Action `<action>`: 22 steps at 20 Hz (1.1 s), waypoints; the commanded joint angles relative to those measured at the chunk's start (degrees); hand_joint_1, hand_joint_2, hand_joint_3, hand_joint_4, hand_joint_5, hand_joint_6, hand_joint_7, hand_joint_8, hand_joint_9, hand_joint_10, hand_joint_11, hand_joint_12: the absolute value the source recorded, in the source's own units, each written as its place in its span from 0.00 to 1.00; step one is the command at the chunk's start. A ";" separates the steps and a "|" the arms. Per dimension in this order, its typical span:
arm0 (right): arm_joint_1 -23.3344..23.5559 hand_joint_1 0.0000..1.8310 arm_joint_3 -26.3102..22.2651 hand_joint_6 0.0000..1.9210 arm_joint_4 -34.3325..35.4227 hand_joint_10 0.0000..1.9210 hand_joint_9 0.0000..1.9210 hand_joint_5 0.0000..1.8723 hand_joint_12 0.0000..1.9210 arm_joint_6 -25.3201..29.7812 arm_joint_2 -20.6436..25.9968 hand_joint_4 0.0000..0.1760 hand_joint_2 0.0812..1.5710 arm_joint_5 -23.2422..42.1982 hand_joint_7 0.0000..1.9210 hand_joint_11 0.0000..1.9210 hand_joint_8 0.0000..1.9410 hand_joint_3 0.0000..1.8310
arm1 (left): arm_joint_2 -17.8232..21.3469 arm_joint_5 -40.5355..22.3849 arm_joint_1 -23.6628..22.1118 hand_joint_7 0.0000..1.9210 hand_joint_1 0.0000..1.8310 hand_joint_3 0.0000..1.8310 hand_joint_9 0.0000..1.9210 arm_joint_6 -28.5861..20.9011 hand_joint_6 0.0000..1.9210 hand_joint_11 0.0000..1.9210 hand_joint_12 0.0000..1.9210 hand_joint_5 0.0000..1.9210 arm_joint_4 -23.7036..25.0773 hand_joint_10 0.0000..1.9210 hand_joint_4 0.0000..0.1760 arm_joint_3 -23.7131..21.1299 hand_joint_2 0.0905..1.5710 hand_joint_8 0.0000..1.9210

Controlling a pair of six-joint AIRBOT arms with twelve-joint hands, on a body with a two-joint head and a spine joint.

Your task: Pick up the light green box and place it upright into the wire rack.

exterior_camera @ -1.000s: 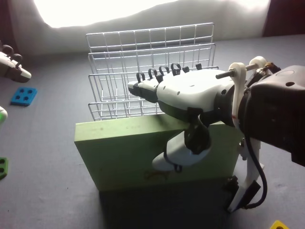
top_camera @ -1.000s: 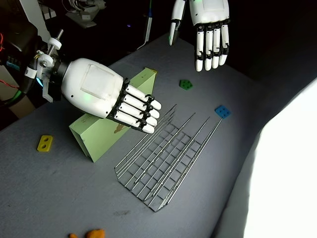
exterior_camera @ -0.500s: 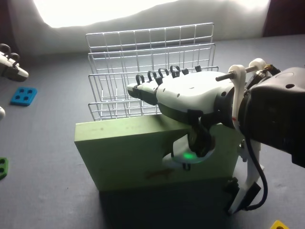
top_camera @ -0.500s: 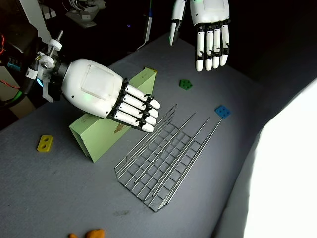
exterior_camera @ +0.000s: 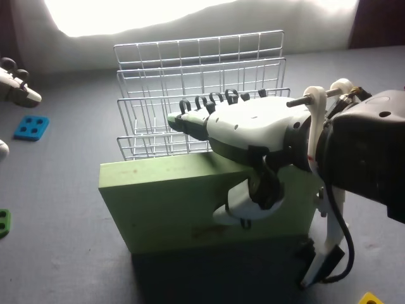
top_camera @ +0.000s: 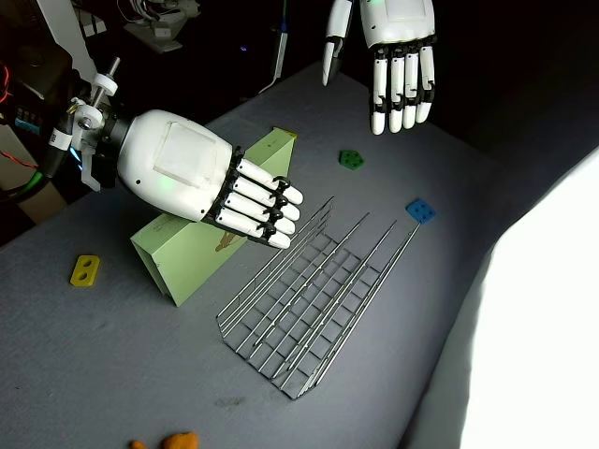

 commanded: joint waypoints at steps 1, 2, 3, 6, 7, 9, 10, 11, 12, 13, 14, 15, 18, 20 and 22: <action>0.29 0.63 -0.08 0.00 -1.86 0.00 0.00 0.00 0.00 0.15 0.19 0.00 0.61 -0.89 0.00 0.00 0.00 0.00 | 0.24 4.76 -0.73 0.13 0.10 0.00 0.12 -0.04 0.00 0.00 0.25 0.14 0.51 0.00 0.10 -0.21 0.78 0.00; 0.23 0.63 -0.10 0.00 -1.75 0.00 0.00 0.00 0.00 0.07 0.18 0.00 0.61 -0.89 0.00 0.00 0.00 0.00 | 0.23 4.76 -0.74 0.13 0.10 0.00 0.12 -0.22 0.00 0.00 0.25 0.14 0.51 0.00 0.10 -0.23 0.78 0.00; 0.22 0.63 -0.08 0.00 -1.75 0.00 0.00 0.00 0.00 0.07 0.18 0.00 0.61 -0.81 0.00 0.00 0.00 0.00 | 0.22 4.76 -0.74 0.13 0.10 0.00 0.12 -0.50 0.00 0.00 0.25 0.14 0.51 0.00 0.10 -0.23 0.78 0.00; 0.02 0.63 -0.09 0.00 -1.75 0.00 0.00 0.00 0.00 0.09 0.18 0.00 0.61 -0.75 0.00 0.00 0.00 0.00 | 0.22 4.75 -0.74 0.13 0.10 0.00 0.12 -0.75 0.00 0.00 0.25 0.14 0.51 0.00 0.10 -0.23 0.78 0.00; -0.18 0.63 -0.09 0.00 -1.75 0.00 0.00 0.00 0.00 0.09 0.17 0.00 0.61 -0.76 0.00 0.00 0.00 0.00 | 0.22 4.75 -0.74 0.13 0.10 0.00 0.12 -0.76 0.00 0.00 0.25 0.14 0.51 0.00 0.10 -0.20 0.78 0.00; -0.61 0.63 -0.15 0.00 -1.71 0.00 0.00 0.00 0.00 0.09 0.16 0.00 0.61 -0.89 0.00 0.00 0.00 0.00 | 0.22 4.75 -0.74 0.13 0.10 0.00 0.12 -0.76 0.00 0.00 0.25 0.14 0.51 0.00 0.10 -0.17 0.78 0.00; -0.62 0.63 -0.18 0.00 -1.71 0.00 0.00 0.00 0.00 0.09 0.16 0.00 0.61 -0.89 0.00 0.00 0.00 0.00 | 0.22 4.75 -0.74 0.13 0.10 0.00 0.12 -0.76 0.00 0.00 0.25 0.14 0.51 0.00 0.10 -0.17 0.78 0.00; -0.62 0.63 -0.20 0.00 -1.71 0.00 0.00 0.00 0.00 0.09 0.16 0.00 0.61 -0.89 0.00 0.00 0.00 0.00 | 0.22 4.75 -0.74 0.13 0.10 0.00 0.12 -0.76 0.00 0.00 0.25 0.14 0.51 0.00 0.10 -0.17 0.78 0.00; -0.62 0.63 -0.20 0.00 -1.71 0.00 0.00 0.00 0.00 0.09 0.16 0.00 0.61 -0.89 0.00 0.00 0.00 0.00 | 0.22 4.75 -0.74 0.13 0.10 0.00 0.12 -0.76 0.00 0.00 0.25 0.14 0.51 0.00 0.10 -0.17 0.78 0.00; -0.62 0.63 -0.20 0.00 -1.71 0.00 0.00 0.00 0.00 0.09 0.16 0.00 0.61 -0.92 0.00 0.00 0.00 0.00 | 0.22 4.75 -0.70 0.13 0.10 0.00 0.12 -0.76 0.00 0.00 0.25 0.14 0.51 0.00 0.10 -0.17 0.78 0.00; -0.62 0.63 -0.20 0.00 -1.71 0.00 0.00 0.00 0.00 0.09 0.16 0.00 0.60 -0.94 0.00 0.00 0.00 0.00 | 0.22 4.75 -0.60 0.13 0.10 0.00 0.12 -0.76 0.00 0.00 0.25 0.14 0.51 0.00 0.10 -0.17 0.78 0.00; -0.62 0.59 -0.20 0.00 -1.71 0.00 0.00 0.00 0.00 0.05 0.16 0.00 0.61 -0.95 0.00 0.00 0.00 0.00 | 0.23 4.75 -0.51 0.13 0.10 0.00 0.13 -0.76 0.00 0.00 0.28 0.15 0.51 0.00 0.14 -0.17 0.78 0.00; -0.60 0.59 -0.20 0.00 -1.71 0.00 0.00 0.00 0.00 -0.06 0.16 0.00 0.62 -0.98 0.00 0.00 0.00 0.00 | 0.23 4.75 -0.51 0.15 0.10 0.00 0.16 -0.76 0.00 0.00 0.33 0.16 0.51 0.01 0.09 -0.11 0.77 0.00; -0.59 0.59 -0.20 0.00 -1.71 0.00 0.00 0.00 0.00 -0.09 0.16 0.00 0.62 -1.02 0.00 0.00 0.00 0.00 | 0.22 4.75 -0.51 0.15 0.10 0.00 0.16 -0.76 0.00 0.00 0.33 0.16 0.51 0.01 0.09 0.01 0.77 0.00; -0.58 0.59 -0.20 0.00 -1.72 0.00 0.00 0.00 0.00 -0.15 0.16 0.00 0.62 -1.02 0.00 0.00 0.00 0.00 | 0.22 4.75 -0.51 0.15 0.10 0.00 0.16 -0.76 0.00 0.00 0.33 0.16 0.51 0.01 0.09 0.05 0.77 0.00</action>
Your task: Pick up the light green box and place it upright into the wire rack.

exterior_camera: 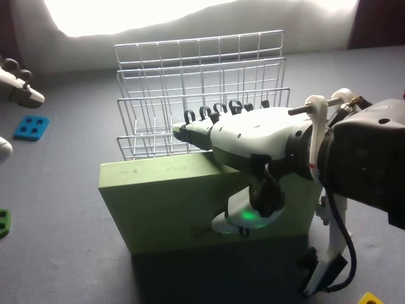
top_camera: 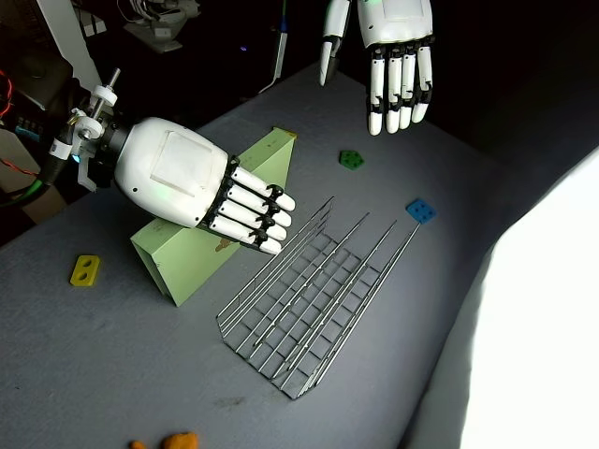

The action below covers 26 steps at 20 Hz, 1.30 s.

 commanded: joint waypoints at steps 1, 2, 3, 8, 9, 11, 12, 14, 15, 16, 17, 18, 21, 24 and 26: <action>0.47 0.59 -0.20 0.00 -2.40 0.00 0.00 0.00 0.00 0.00 0.16 0.00 0.62 -1.11 0.00 0.00 0.00 0.00 | 0.22 4.73 -0.51 0.15 0.10 0.00 0.16 -0.19 0.00 0.00 0.33 0.16 0.48 0.01 0.09 0.22 0.77 0.00; 0.47 0.59 -0.20 0.00 -2.40 0.00 0.00 0.00 0.00 0.00 0.16 0.00 0.62 -1.11 0.00 0.00 0.00 0.00 | 0.22 4.73 -0.51 0.15 0.10 0.00 0.16 -0.20 0.00 0.00 0.33 0.16 0.48 0.01 0.09 0.21 0.77 0.00; 0.48 0.59 -0.20 0.00 -2.40 0.00 0.00 0.00 0.00 -0.02 0.16 0.00 0.62 -1.11 0.00 0.00 0.00 0.00 | 0.22 4.73 -0.51 0.15 0.10 0.00 0.16 -0.20 0.00 0.00 0.33 0.16 0.48 0.01 0.09 0.24 0.77 0.00; 0.55 0.74 -0.20 0.44 -2.40 0.71 0.39 0.50 0.87 -0.14 0.18 0.00 0.70 -1.11 0.47 0.24 0.57 0.00 | 0.22 4.73 -0.51 0.14 0.08 0.00 0.12 -0.20 0.00 0.00 0.32 0.15 0.48 0.00 0.00 0.29 0.78 0.00; 0.55 0.75 -0.20 0.47 -2.40 0.74 0.39 0.50 0.92 -0.15 0.18 0.00 0.71 -1.11 0.48 0.24 0.60 0.00 | 0.22 4.73 -0.51 0.14 0.08 0.00 0.12 -0.19 0.00 0.00 0.31 0.15 0.48 0.00 0.00 0.34 0.78 0.00; 0.56 0.75 -0.19 0.47 -2.40 0.75 0.39 0.51 0.94 -0.16 0.18 0.00 0.71 -1.11 0.48 0.24 0.61 0.00 | 0.22 4.73 -0.47 0.14 0.08 0.00 0.12 -0.19 0.00 0.00 0.31 0.15 0.48 0.00 0.00 0.37 0.78 0.00; 0.56 0.75 -0.19 0.47 -2.40 0.75 0.39 0.51 0.94 -0.17 0.18 0.00 0.71 -1.11 0.48 0.24 0.61 0.00 | 0.23 4.73 -0.46 0.14 0.08 0.00 0.12 -0.19 0.00 0.00 0.31 0.15 0.48 0.00 0.00 0.39 0.78 0.00; 0.56 0.75 -0.19 0.47 -2.40 0.75 0.39 0.51 0.94 -0.19 0.18 0.00 0.72 -1.11 0.48 0.24 0.61 0.00 | 0.23 4.73 -0.46 0.14 0.08 0.00 0.12 -0.19 0.00 0.00 0.31 0.15 0.48 0.00 0.00 0.45 0.78 0.00; 0.66 0.75 -0.19 0.47 -2.40 0.75 0.39 0.51 0.94 -0.19 0.18 0.00 0.72 -1.11 0.48 0.24 0.61 0.00 | 0.22 4.73 -0.46 0.14 0.08 0.00 0.12 -0.19 0.00 0.00 0.31 0.15 0.48 0.00 0.00 0.47 0.78 0.00; 0.96 0.75 -0.19 0.47 -2.40 0.75 0.39 0.51 0.94 -0.23 0.22 0.00 0.72 -1.11 0.48 0.24 0.61 0.00 | 0.22 4.73 -0.46 0.14 0.08 0.00 0.12 -0.19 0.00 0.00 0.31 0.15 0.48 0.00 0.00 0.47 0.78 0.00; 1.23 0.75 -0.20 0.47 -2.40 0.75 0.39 0.51 0.94 -0.28 0.32 0.00 0.72 -1.12 0.48 0.24 0.61 0.00 | 0.22 4.73 -0.46 0.14 0.08 0.00 0.12 -0.19 0.00 0.00 0.31 0.15 0.48 0.00 0.00 0.47 0.78 0.00; 2.05 0.75 -0.22 0.47 -2.40 0.75 0.39 0.51 0.94 -0.31 0.69 0.00 0.72 -1.11 0.48 0.24 0.61 0.00 | 0.22 4.73 -0.46 0.14 0.08 0.00 0.12 -0.19 0.00 0.00 0.31 0.15 0.48 0.00 0.00 0.45 0.78 0.00; 4.91 0.75 -0.73 0.47 -2.40 0.75 0.39 0.51 0.94 -0.32 2.12 0.00 0.72 -1.03 0.48 0.24 0.61 0.00 | 0.22 4.73 -0.49 0.14 0.08 0.00 0.12 -0.20 0.00 0.00 0.31 0.15 0.48 0.00 0.00 0.43 0.78 0.00; 8.55 0.75 -2.56 0.51 -2.42 0.75 0.40 0.49 0.92 -1.10 3.84 0.00 0.72 -1.02 0.49 0.24 0.59 0.00 | 0.19 4.72 -0.90 0.14 0.07 0.00 0.12 -0.77 0.00 0.00 0.30 0.15 0.48 0.00 0.00 0.41 0.79 0.00; 10.18 0.75 -3.43 0.52 -2.43 0.75 0.40 0.49 0.91 -1.30 4.52 0.00 0.72 -1.00 0.49 0.23 0.58 0.00 | 0.18 4.72 -1.05 0.14 0.07 0.00 0.12 -0.94 0.00 0.00 0.30 0.16 0.48 0.00 0.00 0.29 0.79 0.00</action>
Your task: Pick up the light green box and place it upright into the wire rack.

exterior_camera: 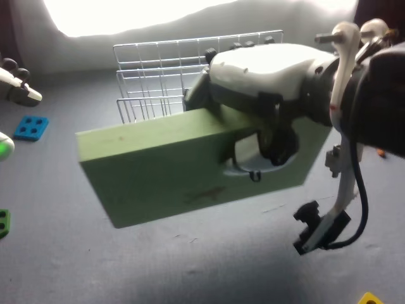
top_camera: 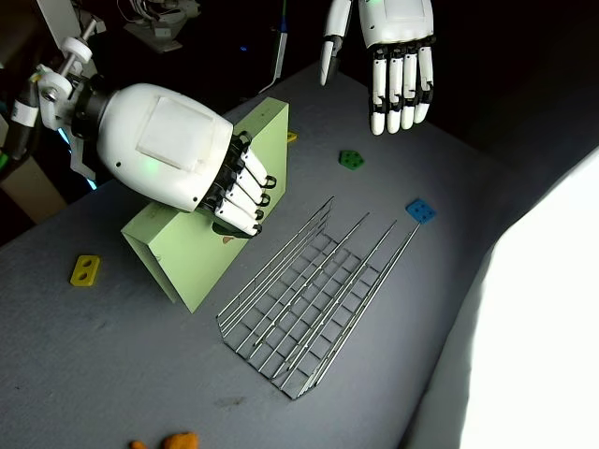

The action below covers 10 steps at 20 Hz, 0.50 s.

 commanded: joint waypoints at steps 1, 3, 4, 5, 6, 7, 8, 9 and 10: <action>1.87 0.75 -0.33 0.52 -3.16 0.75 0.40 0.49 0.91 0.17 0.58 0.00 0.72 -1.28 0.49 0.23 0.58 0.00 | 0.18 4.87 -0.67 0.14 0.07 0.00 0.12 -0.06 0.00 0.00 0.30 0.16 0.48 0.00 0.00 0.00 0.79 0.00; 3.62 0.75 -0.60 0.52 -3.17 0.75 0.40 0.49 0.91 -0.12 1.13 0.00 0.72 -1.25 0.49 0.23 0.58 0.00 | 0.20 4.87 -0.44 0.14 0.07 0.00 0.12 0.05 0.00 0.00 0.30 0.16 0.48 0.00 0.00 -0.04 0.79 0.00; 4.47 0.75 -0.58 0.52 -3.18 0.75 0.40 0.49 0.91 -0.63 1.33 0.00 0.72 -0.95 0.49 0.23 0.58 0.00 | 0.21 4.87 -0.36 0.14 0.07 0.00 0.12 0.09 0.00 0.00 0.30 0.16 0.48 0.00 0.00 -0.10 0.79 0.00; 5.00 0.75 -0.57 0.52 -3.20 0.75 0.40 0.49 0.91 -1.16 1.49 0.00 0.72 -0.86 0.49 0.23 0.58 0.00 | 0.21 4.87 -0.31 0.14 0.07 0.00 0.12 0.09 0.00 0.00 0.30 0.16 0.48 0.00 0.00 -0.14 0.79 0.00; 5.67 0.75 -0.53 0.52 -3.24 0.75 0.40 0.49 0.91 -1.62 1.72 0.00 0.72 -0.92 0.49 0.23 0.58 0.00 | 0.22 4.87 -0.20 0.14 0.07 0.00 0.12 0.09 0.00 0.00 0.30 0.16 0.48 0.00 0.00 -0.23 0.79 0.00; 6.34 0.75 -0.44 0.52 -4.40 0.75 0.40 0.49 0.91 -1.58 1.93 0.00 0.72 -0.94 0.49 0.23 0.58 0.00 | 0.24 4.87 0.07 0.14 0.07 0.00 0.12 0.09 0.00 0.00 0.30 0.16 0.48 0.00 0.00 -0.44 0.79 0.00; 6.49 0.75 -0.43 0.52 -5.41 0.75 0.40 0.49 0.91 -1.19 1.98 0.00 0.72 -0.89 0.49 0.23 0.58 0.00 | 0.24 4.87 0.26 0.14 0.07 0.00 0.12 0.10 0.00 0.00 0.30 0.16 0.48 0.00 0.00 -0.55 0.79 0.00; 6.66 0.75 -0.43 0.52 -9.69 0.75 0.40 0.49 0.91 1.21 2.01 0.00 0.72 -0.13 0.49 0.23 0.58 0.00 | 0.24 4.87 0.49 0.14 0.07 0.00 0.12 0.11 0.00 0.00 0.30 0.16 0.48 0.00 0.00 -0.66 0.79 0.00; 6.74 0.75 -0.34 0.49 -13.26 0.75 0.39 0.51 0.91 3.37 2.01 0.00 0.71 0.96 0.49 0.22 0.58 0.00 | 0.24 4.87 0.69 0.14 0.06 0.00 0.12 0.11 0.00 0.00 0.32 0.13 0.48 0.00 0.01 -0.76 0.79 0.00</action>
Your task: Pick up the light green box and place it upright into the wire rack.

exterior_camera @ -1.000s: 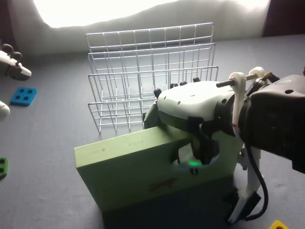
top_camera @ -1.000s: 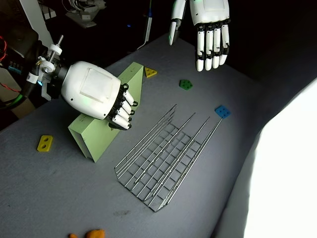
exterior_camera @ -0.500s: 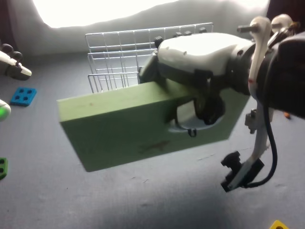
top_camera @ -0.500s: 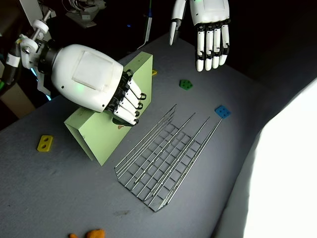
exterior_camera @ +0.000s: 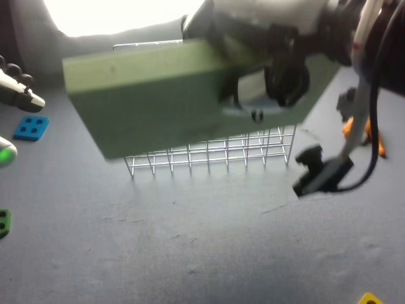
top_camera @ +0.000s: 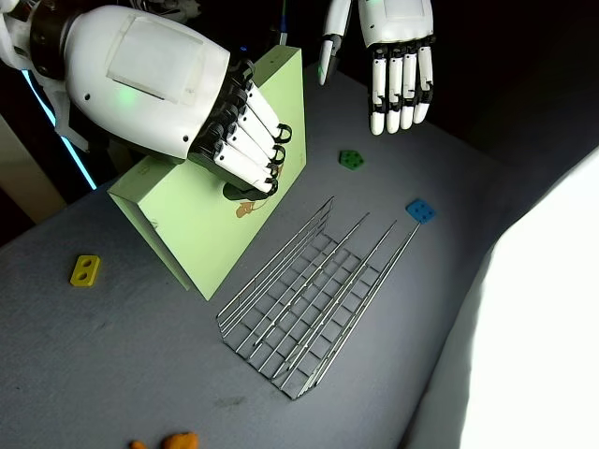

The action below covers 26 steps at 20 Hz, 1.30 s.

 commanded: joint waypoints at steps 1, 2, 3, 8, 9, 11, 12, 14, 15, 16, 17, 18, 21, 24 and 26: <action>1.40 0.75 0.19 0.48 -4.88 0.75 0.39 0.51 0.91 1.27 0.23 0.00 0.71 0.07 0.49 0.22 0.58 0.00 | 0.24 4.89 -0.33 0.13 0.05 0.00 0.12 0.11 0.00 0.00 0.33 0.12 0.51 0.00 0.04 -0.08 0.79 0.00; 1.52 0.75 0.50 0.48 -5.05 0.75 0.39 0.51 0.91 1.71 0.22 0.00 0.71 0.05 0.49 0.21 0.58 0.00 | 0.24 4.89 -0.21 0.13 0.05 0.00 0.12 0.23 0.00 0.00 0.33 0.12 0.51 0.00 0.05 -0.11 0.79 0.00; 1.53 0.75 0.97 0.48 -5.05 0.75 0.39 0.51 0.91 2.31 0.16 0.00 0.71 -0.01 0.49 0.22 0.58 0.00 | 0.25 4.90 0.05 0.15 0.08 0.00 0.14 0.25 0.01 0.00 0.34 0.14 0.51 0.00 0.01 -0.10 0.79 0.00; 0.26 0.75 5.55 0.48 -5.06 0.74 0.39 0.51 0.90 5.50 -0.78 0.00 0.71 -0.65 0.49 0.23 0.60 0.00 | 0.25 4.90 0.12 0.13 0.07 0.00 0.13 0.28 0.00 0.00 0.32 0.12 0.51 0.00 0.04 0.72 0.79 0.00; 0.01 0.75 6.41 0.48 -5.06 0.74 0.39 0.51 0.90 6.17 -0.92 0.00 0.71 -0.85 0.49 0.23 0.60 0.00 | 0.30 4.90 0.15 0.13 0.07 0.00 0.13 0.40 0.00 0.00 0.32 0.12 0.51 0.00 0.04 0.77 0.79 0.00; -0.60 0.75 7.54 0.48 -5.06 0.74 0.39 0.51 0.90 6.72 -1.26 0.00 0.71 -1.15 0.49 0.22 0.59 0.00 | 0.34 4.90 0.17 0.14 0.08 0.00 0.14 0.53 0.00 0.00 0.34 0.13 0.51 0.00 0.05 0.81 0.78 0.00; -0.89 0.75 7.85 0.48 -5.05 0.74 0.39 0.51 0.90 6.74 -1.47 0.00 0.71 -1.37 0.49 0.22 0.59 0.00 | 0.34 4.90 0.14 0.14 0.08 0.00 0.14 0.53 0.00 0.00 0.34 0.13 0.51 0.00 0.05 0.81 0.78 0.00; -1.76 0.74 8.51 0.49 -5.04 0.80 0.37 0.49 0.96 7.35 -2.08 0.00 0.73 -1.79 0.45 0.21 0.64 0.00 | 0.33 4.90 -0.10 0.14 0.07 0.00 0.12 0.53 0.00 0.00 0.27 0.13 0.51 0.00 0.01 0.84 0.80 0.00; -2.15 0.74 8.96 0.45 -5.03 0.78 0.37 0.52 0.94 7.77 -2.50 0.00 0.73 -1.89 0.46 0.21 0.63 0.00 | 0.33 4.90 -0.10 0.16 0.09 0.00 0.12 0.53 0.00 0.00 0.25 0.14 0.51 0.00 0.00 0.81 0.79 0.01; -2.40 0.75 9.58 0.44 -5.11 0.75 0.39 0.54 0.89 8.15 -3.06 0.00 0.71 -1.95 0.47 0.24 0.60 0.00 | 0.33 4.90 -0.10 0.13 0.11 0.00 0.10 0.53 0.00 0.00 0.22 0.12 0.51 0.00 0.06 0.82 0.79 0.00; -2.58 0.69 10.25 0.38 -5.13 0.74 0.35 0.58 0.92 8.43 -3.57 0.00 0.71 -1.97 0.44 0.24 0.68 0.00 | 0.33 4.90 -0.10 0.14 0.09 0.00 0.11 0.53 0.00 0.00 0.21 0.11 0.51 0.00 0.15 0.84 0.80 0.00; -2.84 0.67 11.01 0.43 -5.13 0.72 0.35 0.56 0.96 8.81 -4.19 0.00 0.70 -2.03 0.45 0.23 0.66 0.00 | 0.33 4.90 -0.14 0.14 0.11 0.00 0.11 0.53 0.00 0.00 0.24 0.12 0.51 0.00 0.08 0.84 0.80 0.00; -4.11 0.75 12.95 0.45 -8.10 0.77 0.38 0.55 0.94 12.06 -5.67 0.00 0.71 -2.09 0.48 0.23 0.52 0.00 | 0.32 4.90 -0.30 0.14 0.11 0.00 0.13 0.53 0.00 0.00 0.32 0.14 0.51 0.00 0.00 0.84 0.80 0.00; -5.18 0.69 14.87 0.43 -11.02 0.71 0.38 0.54 0.92 14.95 -7.00 0.00 0.71 -3.14 0.48 0.23 0.64 0.00 | 0.32 4.90 -0.32 0.14 0.10 0.00 0.10 0.52 0.01 0.00 0.25 0.12 0.51 0.00 0.02 0.68 0.81 0.00; -5.67 0.67 16.31 0.44 -12.26 0.69 0.38 0.53 0.92 17.12 -7.81 0.00 0.71 -3.28 0.48 0.23 0.65 0.00 | 0.31 4.90 -0.41 0.14 0.10 0.00 0.10 0.52 0.00 0.00 0.23 0.12 0.51 0.00 0.02 0.55 0.82 0.00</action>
